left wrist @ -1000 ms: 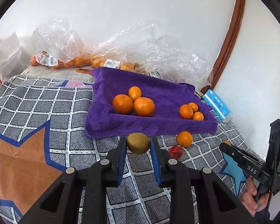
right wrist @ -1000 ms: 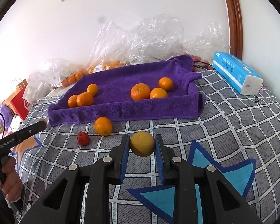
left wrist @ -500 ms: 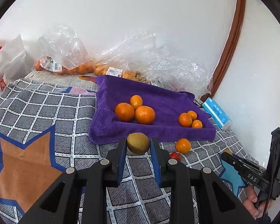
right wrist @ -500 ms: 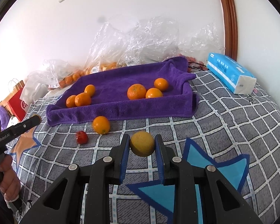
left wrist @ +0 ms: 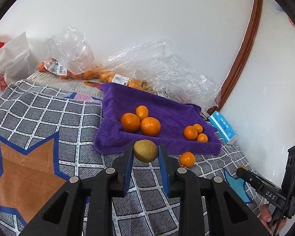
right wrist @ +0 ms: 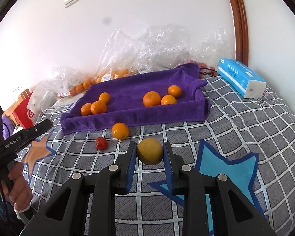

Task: Organize fruits
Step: 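Lift both held yellow fruits and carry them toward the purple towel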

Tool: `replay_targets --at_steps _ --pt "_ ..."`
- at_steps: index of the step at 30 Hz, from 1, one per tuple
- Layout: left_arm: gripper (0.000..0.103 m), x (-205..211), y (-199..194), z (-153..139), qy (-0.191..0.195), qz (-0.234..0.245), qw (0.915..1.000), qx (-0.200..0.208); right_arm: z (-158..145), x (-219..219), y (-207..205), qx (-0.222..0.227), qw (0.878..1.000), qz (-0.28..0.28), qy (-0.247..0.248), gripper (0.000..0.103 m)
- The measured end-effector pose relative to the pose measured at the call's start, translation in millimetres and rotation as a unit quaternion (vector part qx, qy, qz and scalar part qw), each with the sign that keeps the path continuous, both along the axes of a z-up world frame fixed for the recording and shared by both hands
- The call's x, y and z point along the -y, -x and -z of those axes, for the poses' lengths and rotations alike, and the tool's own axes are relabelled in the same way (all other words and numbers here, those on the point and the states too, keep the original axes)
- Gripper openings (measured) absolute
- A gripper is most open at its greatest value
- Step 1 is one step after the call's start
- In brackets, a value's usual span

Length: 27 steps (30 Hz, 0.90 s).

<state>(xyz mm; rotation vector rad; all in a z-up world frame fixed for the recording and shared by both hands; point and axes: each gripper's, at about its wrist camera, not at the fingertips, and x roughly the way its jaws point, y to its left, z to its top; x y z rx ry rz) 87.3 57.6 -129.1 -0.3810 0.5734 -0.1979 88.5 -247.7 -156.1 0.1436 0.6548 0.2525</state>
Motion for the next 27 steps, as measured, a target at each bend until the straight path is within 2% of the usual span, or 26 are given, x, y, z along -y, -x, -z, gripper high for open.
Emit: replay_targets --at_steps 7,17,21,27 --pt "0.024 0.8 3.7 -1.7 -0.004 -0.002 1.0000 0.008 -5.7 5.5 2.6 0.003 1.000 0.016 -0.020 0.027" --pt "0.024 -0.7 3.5 -1.5 -0.001 -0.006 1.0000 0.007 -18.9 4.6 10.6 0.018 1.000 0.019 -0.014 0.027" --pt "0.024 1.7 4.7 -2.9 -0.015 -0.018 0.9997 0.010 -23.7 3.9 11.4 0.020 1.000 0.020 -0.012 0.027" --pt "0.024 1.9 9.0 -8.5 -0.023 -0.028 0.9993 -0.008 -37.9 0.3 10.1 0.030 0.999 0.014 0.005 0.027"
